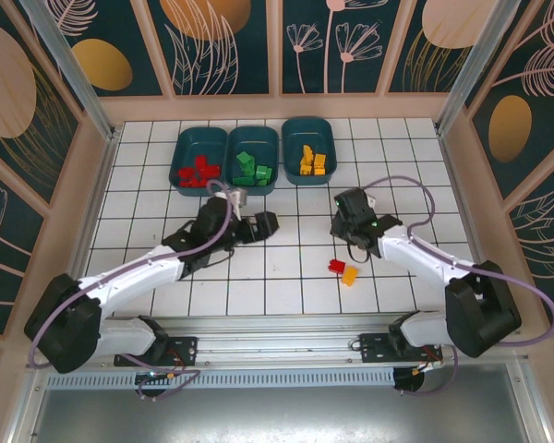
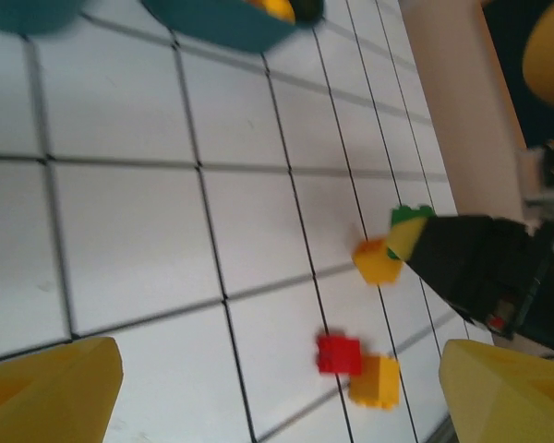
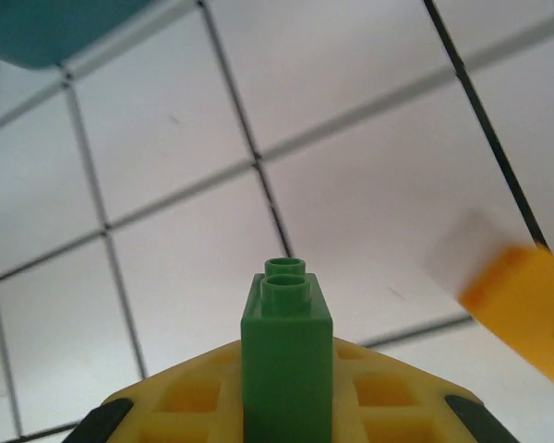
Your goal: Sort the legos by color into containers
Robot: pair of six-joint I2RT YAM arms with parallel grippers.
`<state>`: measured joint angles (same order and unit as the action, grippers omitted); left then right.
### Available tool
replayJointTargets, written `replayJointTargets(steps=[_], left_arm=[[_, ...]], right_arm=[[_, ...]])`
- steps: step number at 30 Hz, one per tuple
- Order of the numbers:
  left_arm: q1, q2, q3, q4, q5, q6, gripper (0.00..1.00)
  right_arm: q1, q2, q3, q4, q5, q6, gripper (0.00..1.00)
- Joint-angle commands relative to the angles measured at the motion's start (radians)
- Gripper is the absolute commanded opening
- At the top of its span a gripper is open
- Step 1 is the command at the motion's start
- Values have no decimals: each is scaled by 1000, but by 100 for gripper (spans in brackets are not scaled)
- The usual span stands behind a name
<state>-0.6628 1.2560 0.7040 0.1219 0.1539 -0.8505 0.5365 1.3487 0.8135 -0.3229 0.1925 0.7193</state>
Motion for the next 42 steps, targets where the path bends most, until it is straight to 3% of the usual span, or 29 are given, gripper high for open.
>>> replayJointTargets(steps=[1, 4, 7, 12, 17, 18, 20, 22, 24, 28, 33, 38, 42], left_arm=[[124, -93, -49, -64, -62, -36, 93], [228, -159, -97, -92, -55, -50, 96], [276, -216, -100, -185, -96, -34, 98], [321, -301, -154, -200, -105, -64, 99], [325, -285, -173, -197, -63, -75, 99], [325, -286, -175, -196, -61, -76, 98], [325, -291, -177, -194, -59, -69, 98], [325, -291, -174, -190, -49, -59, 99], [325, -288, -172, -175, -32, -48, 98], [325, -265, -167, -137, 11, -42, 99], [324, -222, -178, -54, 126, -25, 98], [299, -187, -208, 26, 211, -17, 98], [203, -121, -182, 55, 216, 5, 98]], right_arm=[[5, 117, 131, 81, 15, -142, 15], [-9, 278, 283, 124, -9, -216, 15], [5, 423, 450, 150, -78, -264, 15], [102, 666, 749, 119, -130, -332, 15], [130, 842, 971, 62, -149, -357, 18], [130, 874, 1020, 32, -158, -362, 22], [134, 913, 1082, -9, -150, -373, 46], [138, 910, 1103, -21, -148, -385, 58], [149, 863, 1082, -6, -114, -399, 66], [162, 708, 968, 27, -59, -405, 67], [146, 412, 591, 27, 45, -368, 65], [134, 197, 246, -120, 10, -321, 66], [138, 78, 80, -245, -57, -213, 70]])
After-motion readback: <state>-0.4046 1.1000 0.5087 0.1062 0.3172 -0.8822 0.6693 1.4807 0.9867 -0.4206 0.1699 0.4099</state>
